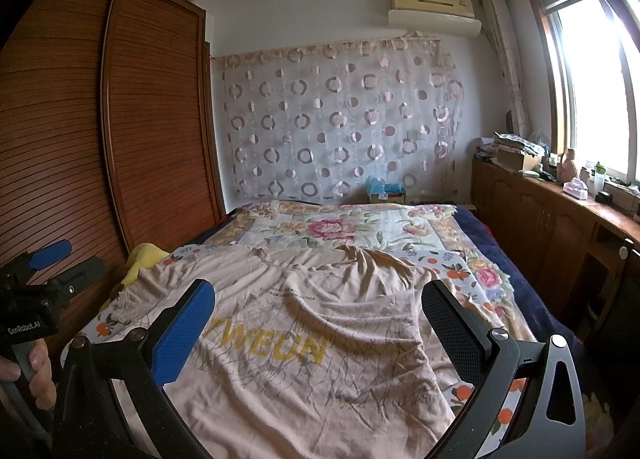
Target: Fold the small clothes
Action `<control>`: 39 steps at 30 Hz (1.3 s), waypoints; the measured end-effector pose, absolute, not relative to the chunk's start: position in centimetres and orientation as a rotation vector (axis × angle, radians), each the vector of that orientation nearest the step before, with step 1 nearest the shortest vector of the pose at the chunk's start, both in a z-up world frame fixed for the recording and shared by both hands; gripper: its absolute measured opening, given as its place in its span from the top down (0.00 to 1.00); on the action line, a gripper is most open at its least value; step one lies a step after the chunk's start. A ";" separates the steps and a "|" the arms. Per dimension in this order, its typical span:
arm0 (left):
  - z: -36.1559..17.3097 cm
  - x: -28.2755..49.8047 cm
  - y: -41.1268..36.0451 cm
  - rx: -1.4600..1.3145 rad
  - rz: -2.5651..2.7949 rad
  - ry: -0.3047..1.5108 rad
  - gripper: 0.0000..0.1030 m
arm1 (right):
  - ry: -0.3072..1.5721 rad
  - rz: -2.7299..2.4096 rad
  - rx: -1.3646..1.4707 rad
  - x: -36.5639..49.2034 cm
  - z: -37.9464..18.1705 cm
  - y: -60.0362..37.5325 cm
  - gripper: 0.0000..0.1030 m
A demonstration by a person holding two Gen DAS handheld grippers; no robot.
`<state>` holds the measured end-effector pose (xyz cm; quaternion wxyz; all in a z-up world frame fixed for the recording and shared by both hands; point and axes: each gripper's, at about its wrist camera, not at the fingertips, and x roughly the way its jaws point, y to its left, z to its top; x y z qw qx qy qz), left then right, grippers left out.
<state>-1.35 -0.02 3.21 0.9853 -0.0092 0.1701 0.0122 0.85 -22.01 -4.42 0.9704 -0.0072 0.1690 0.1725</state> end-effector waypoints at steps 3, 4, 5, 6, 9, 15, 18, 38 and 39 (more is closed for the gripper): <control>3.0 -1.3 0.0 -0.018 0.024 0.342 0.00 | 0.341 0.349 -0.015 0.8 -4.4 -22.0 0.00; 3.1 -1.3 -0.1 -0.018 0.024 0.341 0.00 | 0.341 0.349 -0.015 0.9 -4.4 -22.0 0.00; 3.0 -1.3 0.0 -0.018 0.024 0.341 0.00 | 0.341 0.350 -0.014 0.9 -4.4 -22.1 0.00; 3.1 -1.3 0.0 -0.018 0.023 0.341 0.00 | 0.341 0.351 -0.013 0.9 -4.4 -22.1 0.00; 3.2 -1.4 -0.1 -0.017 0.025 0.340 0.00 | 0.340 0.348 -0.013 0.8 -4.4 -22.0 0.00; 3.1 -1.4 -0.1 -0.016 0.024 0.341 0.00 | 0.340 0.351 -0.010 0.7 -4.4 -21.9 0.00; 3.2 -1.4 -0.1 -0.017 0.024 0.340 0.00 | 0.340 0.352 -0.008 0.7 -4.4 -21.9 0.00; 3.3 -1.3 0.5 -0.002 0.035 0.385 0.00 | 0.350 0.387 -0.010 1.7 -5.3 -21.5 0.00; 2.6 -0.9 0.7 0.002 0.038 0.394 0.00 | 0.360 0.388 -0.012 2.1 -5.5 -21.4 0.00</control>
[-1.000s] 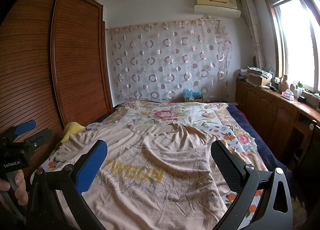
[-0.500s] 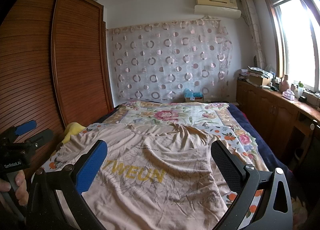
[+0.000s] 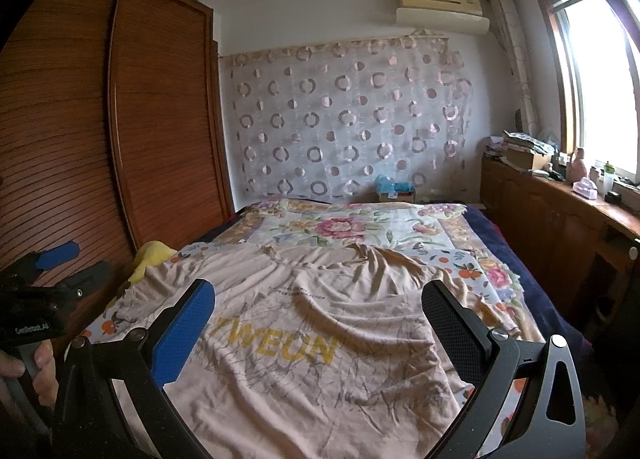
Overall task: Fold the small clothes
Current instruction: 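Move the left tool toward the T-shirt hem beside the plush toy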
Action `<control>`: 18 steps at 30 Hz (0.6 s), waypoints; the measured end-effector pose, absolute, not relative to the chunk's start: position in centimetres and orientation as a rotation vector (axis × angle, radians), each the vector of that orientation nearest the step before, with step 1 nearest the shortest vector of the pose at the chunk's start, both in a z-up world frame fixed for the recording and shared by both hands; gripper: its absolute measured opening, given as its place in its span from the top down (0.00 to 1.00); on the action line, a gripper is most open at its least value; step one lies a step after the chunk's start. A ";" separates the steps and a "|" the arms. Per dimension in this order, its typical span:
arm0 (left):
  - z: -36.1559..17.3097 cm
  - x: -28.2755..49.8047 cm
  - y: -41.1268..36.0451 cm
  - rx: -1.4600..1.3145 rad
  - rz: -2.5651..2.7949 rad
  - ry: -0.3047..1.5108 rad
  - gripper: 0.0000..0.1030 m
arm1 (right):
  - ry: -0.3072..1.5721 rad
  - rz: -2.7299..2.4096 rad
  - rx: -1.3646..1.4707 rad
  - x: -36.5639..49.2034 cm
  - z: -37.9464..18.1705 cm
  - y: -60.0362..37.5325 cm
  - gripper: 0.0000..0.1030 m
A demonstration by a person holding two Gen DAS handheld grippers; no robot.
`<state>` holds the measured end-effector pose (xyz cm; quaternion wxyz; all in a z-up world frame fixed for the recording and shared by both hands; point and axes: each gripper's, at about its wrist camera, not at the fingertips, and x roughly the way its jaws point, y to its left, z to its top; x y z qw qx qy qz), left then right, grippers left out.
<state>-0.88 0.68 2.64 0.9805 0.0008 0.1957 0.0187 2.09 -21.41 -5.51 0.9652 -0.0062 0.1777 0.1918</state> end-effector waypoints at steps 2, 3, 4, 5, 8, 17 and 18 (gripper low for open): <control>2.1 -0.3 1.1 0.002 0.044 0.413 0.00 | 0.369 0.403 -0.012 2.8 -5.9 -21.2 0.00; 1.9 -0.1 1.3 0.000 0.046 0.421 0.00 | 0.368 0.408 -0.013 3.1 -6.0 -21.1 0.00; 1.2 0.2 1.7 -0.003 0.049 0.429 0.00 | 0.365 0.408 -0.016 3.3 -6.0 -21.0 0.00; 1.0 0.4 2.0 -0.006 0.054 0.438 0.00 | 0.361 0.413 -0.032 3.7 -6.2 -20.6 0.00; -0.1 1.0 3.1 -0.010 0.071 0.460 0.00 | 0.374 0.437 -0.060 4.7 -6.5 -19.7 0.00; -2.9 2.7 6.8 0.010 0.123 0.523 0.00 | 0.471 0.601 -0.123 7.9 -7.9 -16.3 0.00; -3.2 3.0 7.3 0.014 0.126 0.532 0.00 | 0.481 0.611 -0.127 8.2 -7.9 -16.2 0.00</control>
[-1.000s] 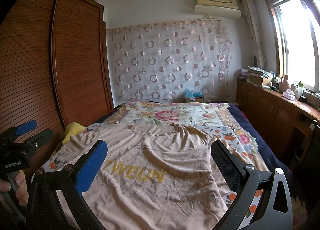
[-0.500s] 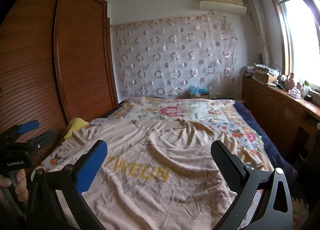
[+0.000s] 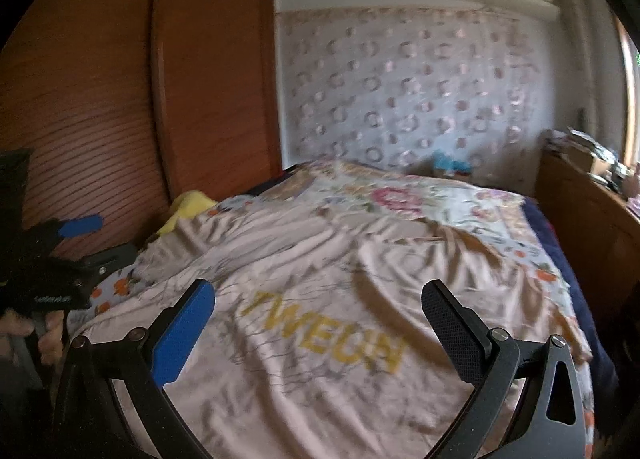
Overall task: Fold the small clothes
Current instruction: 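Move the left tool toward the T-shirt hem beside the plush toy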
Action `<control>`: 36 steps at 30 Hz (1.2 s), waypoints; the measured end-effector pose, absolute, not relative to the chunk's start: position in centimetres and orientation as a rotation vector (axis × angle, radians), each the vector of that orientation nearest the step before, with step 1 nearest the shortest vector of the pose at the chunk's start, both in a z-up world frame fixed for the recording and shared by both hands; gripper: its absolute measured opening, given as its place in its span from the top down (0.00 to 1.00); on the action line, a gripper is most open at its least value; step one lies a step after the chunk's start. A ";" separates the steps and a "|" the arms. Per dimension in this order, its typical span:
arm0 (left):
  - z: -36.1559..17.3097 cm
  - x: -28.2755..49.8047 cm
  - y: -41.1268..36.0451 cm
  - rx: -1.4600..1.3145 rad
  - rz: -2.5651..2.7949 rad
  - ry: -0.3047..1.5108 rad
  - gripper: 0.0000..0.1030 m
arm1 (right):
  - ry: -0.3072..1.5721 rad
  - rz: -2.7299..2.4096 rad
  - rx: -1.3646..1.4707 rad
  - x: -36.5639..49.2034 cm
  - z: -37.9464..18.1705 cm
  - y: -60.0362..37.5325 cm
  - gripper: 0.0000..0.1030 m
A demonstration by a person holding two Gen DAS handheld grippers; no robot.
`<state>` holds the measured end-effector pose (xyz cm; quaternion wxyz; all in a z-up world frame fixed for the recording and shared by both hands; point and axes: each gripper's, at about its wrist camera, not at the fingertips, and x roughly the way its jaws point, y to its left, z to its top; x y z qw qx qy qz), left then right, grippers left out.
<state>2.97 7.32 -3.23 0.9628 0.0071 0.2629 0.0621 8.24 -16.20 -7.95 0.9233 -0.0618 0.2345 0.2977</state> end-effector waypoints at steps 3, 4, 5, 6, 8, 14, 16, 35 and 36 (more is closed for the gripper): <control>-4.0 3.7 8.7 0.018 0.131 0.564 0.00 | 0.523 0.667 -0.139 9.7 -8.4 -15.1 0.04; -4.3 3.9 9.3 0.016 0.130 0.574 0.00 | 0.532 0.678 -0.145 10.1 -8.6 -14.9 0.06; -4.6 4.1 9.8 0.012 0.127 0.584 0.00 | 0.541 0.686 -0.151 10.5 -8.8 -14.5 0.07; -5.0 4.3 10.5 0.009 0.120 0.596 0.00 | 0.558 0.694 -0.161 11.0 -9.0 -14.1 0.09; -5.6 4.9 11.7 0.003 0.112 0.620 0.00 | 0.587 0.709 -0.173 11.4 -9.4 -13.9 0.11; -7.6 7.1 15.1 0.008 0.083 0.733 0.00 | 0.675 0.738 -0.201 13.0 -10.7 -13.7 0.15; -8.0 7.7 16.1 0.006 0.076 0.758 0.00 | 0.699 0.752 -0.183 13.7 -10.5 -14.4 0.15; -11.7 14.2 24.1 -0.234 0.049 0.976 0.58 | 0.695 0.778 -0.173 13.4 -10.1 -13.2 0.15; -11.7 14.1 24.3 -0.263 0.024 0.968 0.65 | 0.694 0.779 -0.174 13.4 -10.1 -13.2 0.15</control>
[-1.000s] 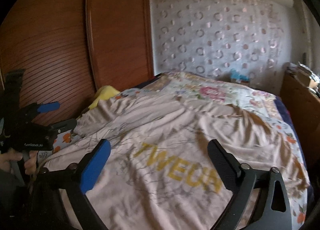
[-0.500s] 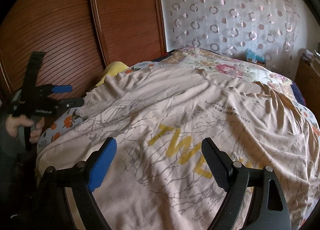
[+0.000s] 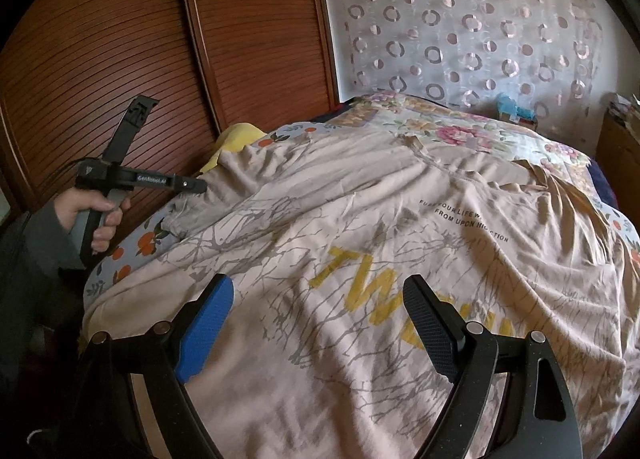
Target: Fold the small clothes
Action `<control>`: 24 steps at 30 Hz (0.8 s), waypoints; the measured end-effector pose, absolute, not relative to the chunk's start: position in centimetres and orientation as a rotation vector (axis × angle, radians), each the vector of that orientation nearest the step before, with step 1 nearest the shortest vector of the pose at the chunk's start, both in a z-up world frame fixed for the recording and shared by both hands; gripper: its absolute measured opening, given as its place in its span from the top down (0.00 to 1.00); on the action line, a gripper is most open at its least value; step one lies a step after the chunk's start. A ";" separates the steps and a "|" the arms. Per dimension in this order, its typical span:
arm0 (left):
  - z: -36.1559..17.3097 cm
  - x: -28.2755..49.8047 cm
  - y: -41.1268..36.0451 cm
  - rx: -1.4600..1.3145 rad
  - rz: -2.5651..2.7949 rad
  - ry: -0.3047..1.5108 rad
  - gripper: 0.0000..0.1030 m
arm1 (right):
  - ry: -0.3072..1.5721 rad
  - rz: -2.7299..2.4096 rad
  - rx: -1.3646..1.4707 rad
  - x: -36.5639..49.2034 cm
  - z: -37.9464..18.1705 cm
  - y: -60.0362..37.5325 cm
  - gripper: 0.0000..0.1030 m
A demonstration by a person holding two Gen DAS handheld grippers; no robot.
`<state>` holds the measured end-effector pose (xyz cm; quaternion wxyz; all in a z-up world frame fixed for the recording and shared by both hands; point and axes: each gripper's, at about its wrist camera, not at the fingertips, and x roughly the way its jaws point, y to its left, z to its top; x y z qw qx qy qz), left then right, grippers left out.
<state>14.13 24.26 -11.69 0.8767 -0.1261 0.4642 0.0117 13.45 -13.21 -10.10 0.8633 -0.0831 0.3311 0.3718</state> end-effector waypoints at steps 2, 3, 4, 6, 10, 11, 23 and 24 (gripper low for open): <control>-11.6 14.0 24.2 -0.248 0.031 0.952 0.71 | 0.694 0.779 -0.173 13.3 -10.1 -13.4 0.15; -11.6 13.9 23.9 -0.226 0.028 0.947 0.72 | 0.696 0.781 -0.169 13.3 -10.1 -13.5 0.15; -11.4 13.9 23.9 -0.219 0.030 0.948 0.75 | 0.699 0.784 -0.163 13.3 -10.1 -13.6 0.15; -11.0 13.8 23.7 -0.183 0.057 0.946 0.89 | 0.699 0.782 -0.156 13.2 -10.1 -13.8 0.15; -9.8 13.5 23.5 -0.120 0.068 0.913 0.92 | 0.689 0.770 -0.157 13.2 -9.9 -14.3 0.15; -9.4 13.4 23.4 -0.108 0.076 0.898 0.96 | 0.685 0.766 -0.155 13.1 -9.9 -14.4 0.15; -4.7 13.9 19.5 -0.047 -0.002 0.788 0.96 | 0.680 0.718 -0.096 13.5 -9.9 -15.9 0.15; -4.1 14.1 18.7 -0.043 -0.024 0.780 0.96 | 0.680 0.712 -0.088 13.6 -9.9 -15.9 0.15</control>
